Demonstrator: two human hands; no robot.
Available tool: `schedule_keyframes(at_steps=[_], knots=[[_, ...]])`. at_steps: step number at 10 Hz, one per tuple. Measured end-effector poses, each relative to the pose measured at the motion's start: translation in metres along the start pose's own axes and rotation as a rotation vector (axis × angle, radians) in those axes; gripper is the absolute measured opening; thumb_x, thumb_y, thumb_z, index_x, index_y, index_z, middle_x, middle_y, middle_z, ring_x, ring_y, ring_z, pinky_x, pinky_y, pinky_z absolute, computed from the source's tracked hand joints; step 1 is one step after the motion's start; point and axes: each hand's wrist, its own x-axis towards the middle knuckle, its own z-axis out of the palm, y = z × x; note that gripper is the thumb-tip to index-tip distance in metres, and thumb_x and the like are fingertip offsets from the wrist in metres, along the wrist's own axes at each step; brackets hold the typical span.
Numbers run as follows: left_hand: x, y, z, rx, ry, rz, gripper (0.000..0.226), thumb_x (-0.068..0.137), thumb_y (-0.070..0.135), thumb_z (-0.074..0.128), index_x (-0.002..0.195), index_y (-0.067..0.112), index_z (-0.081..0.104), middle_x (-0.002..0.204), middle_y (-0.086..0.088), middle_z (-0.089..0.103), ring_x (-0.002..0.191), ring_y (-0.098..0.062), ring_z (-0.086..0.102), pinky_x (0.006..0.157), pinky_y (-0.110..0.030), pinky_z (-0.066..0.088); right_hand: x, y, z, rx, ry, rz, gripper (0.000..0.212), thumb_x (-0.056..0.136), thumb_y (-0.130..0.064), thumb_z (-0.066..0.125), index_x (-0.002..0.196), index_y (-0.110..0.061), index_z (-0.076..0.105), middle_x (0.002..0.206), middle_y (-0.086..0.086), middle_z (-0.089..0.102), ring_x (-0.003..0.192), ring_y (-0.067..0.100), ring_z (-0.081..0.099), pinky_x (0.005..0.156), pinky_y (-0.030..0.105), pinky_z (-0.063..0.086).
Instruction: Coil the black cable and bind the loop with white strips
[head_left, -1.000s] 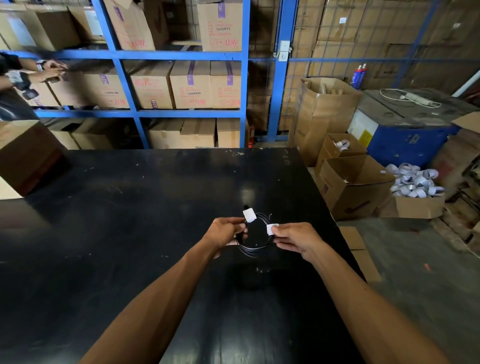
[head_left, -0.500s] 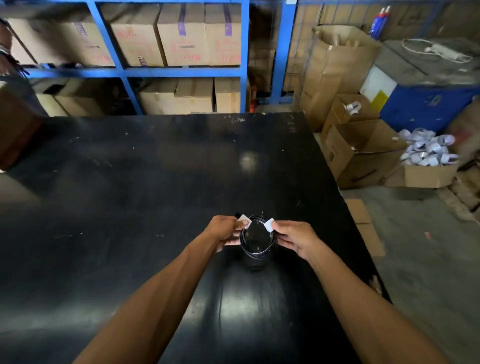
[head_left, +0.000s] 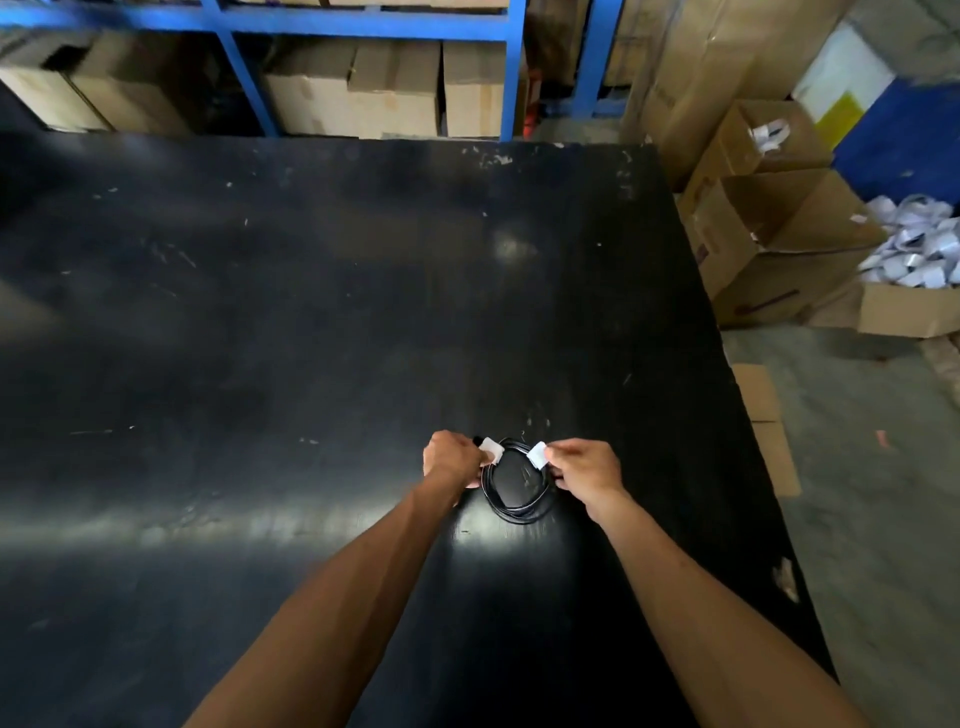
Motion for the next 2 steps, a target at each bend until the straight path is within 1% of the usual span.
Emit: schedule_keyframes(at_steps=[1,2], knots=[[0.000,0.000,0.000,0.042,0.010,-0.007,0.030,0.070,0.014,0.085,0.096,0.005,0.075,0.095,-0.018,0.076,0.091,-0.031,0.074,0.083,-0.045,0.061,0.000,0.002,-0.004,0.007,-0.022,0.008,0.008,0.088,-0.019,0.077,0.093,-0.022,0.082,0.095,0.010,0.081,0.091,0.028,0.077,0.089,0.049,0.061],[-0.010,-0.010,-0.008,0.053,0.044,0.044,0.041,0.069,0.032,0.083,0.105,0.013,0.072,0.098,-0.010,0.075,0.095,-0.028,0.072,0.087,-0.043,0.060,-0.013,0.016,-0.012,0.068,-0.013,-0.015,0.022,0.090,-0.022,0.078,0.111,-0.017,0.077,0.105,0.008,0.078,0.090,0.021,0.075,0.079,0.035,0.063]])
